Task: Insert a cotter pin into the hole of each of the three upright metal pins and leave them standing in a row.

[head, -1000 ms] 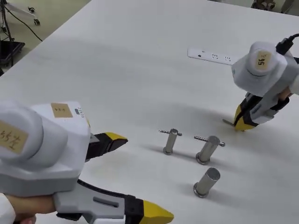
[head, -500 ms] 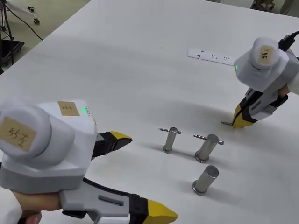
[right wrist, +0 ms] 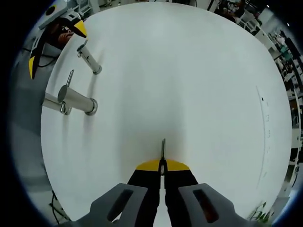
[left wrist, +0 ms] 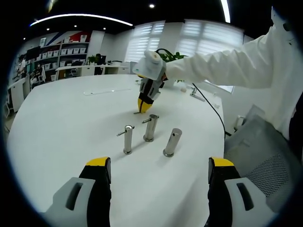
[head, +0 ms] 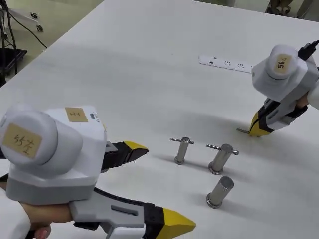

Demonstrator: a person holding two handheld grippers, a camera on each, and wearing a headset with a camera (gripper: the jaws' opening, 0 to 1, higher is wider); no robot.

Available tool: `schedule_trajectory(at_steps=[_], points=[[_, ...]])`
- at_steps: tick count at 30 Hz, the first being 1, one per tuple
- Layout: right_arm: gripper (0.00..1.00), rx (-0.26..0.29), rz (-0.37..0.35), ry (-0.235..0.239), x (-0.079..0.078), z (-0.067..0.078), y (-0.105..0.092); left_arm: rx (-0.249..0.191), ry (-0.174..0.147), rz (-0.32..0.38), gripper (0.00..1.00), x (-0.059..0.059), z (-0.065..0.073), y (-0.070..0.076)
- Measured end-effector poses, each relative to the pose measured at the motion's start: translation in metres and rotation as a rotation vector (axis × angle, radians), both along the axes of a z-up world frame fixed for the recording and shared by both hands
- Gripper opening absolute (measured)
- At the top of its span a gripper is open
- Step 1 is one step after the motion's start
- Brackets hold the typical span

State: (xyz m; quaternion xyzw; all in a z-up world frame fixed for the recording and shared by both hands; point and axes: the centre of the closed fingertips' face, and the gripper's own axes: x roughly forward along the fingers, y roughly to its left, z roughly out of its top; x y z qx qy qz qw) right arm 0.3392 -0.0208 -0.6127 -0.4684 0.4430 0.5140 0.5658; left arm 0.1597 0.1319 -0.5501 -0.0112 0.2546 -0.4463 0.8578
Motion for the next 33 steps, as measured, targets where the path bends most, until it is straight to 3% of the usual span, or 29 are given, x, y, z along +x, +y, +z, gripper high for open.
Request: schedule_trajectory(at_steps=[11, 19, 25, 29, 33], points=[[0.00, 0.034, -0.043, -0.039, -0.022, 0.022, -0.014, 0.013, -0.011, -0.001, 0.83, 0.000, 0.005, -0.001], [0.00, 0.137, -0.115, -0.091, -0.043, 0.054, -0.014, 0.013, -0.016, -0.001, 0.81, 0.000, 0.010, -0.001], [0.00, 0.203, -0.135, -0.127, -0.058, 0.074, -0.009, 0.027, -0.032, 0.000, 0.82, 0.002, 0.014, -0.001], [0.00, 0.283, -0.153, -0.135, -0.070, 0.087, 0.000, 0.038, -0.046, -0.020, 0.81, 0.005, 0.019, -0.003], [0.00, 0.316, -0.147, -0.167, -0.079, 0.098, 0.004, 0.051, -0.058, -0.038, 0.81, 0.010, 0.025, -0.005]])
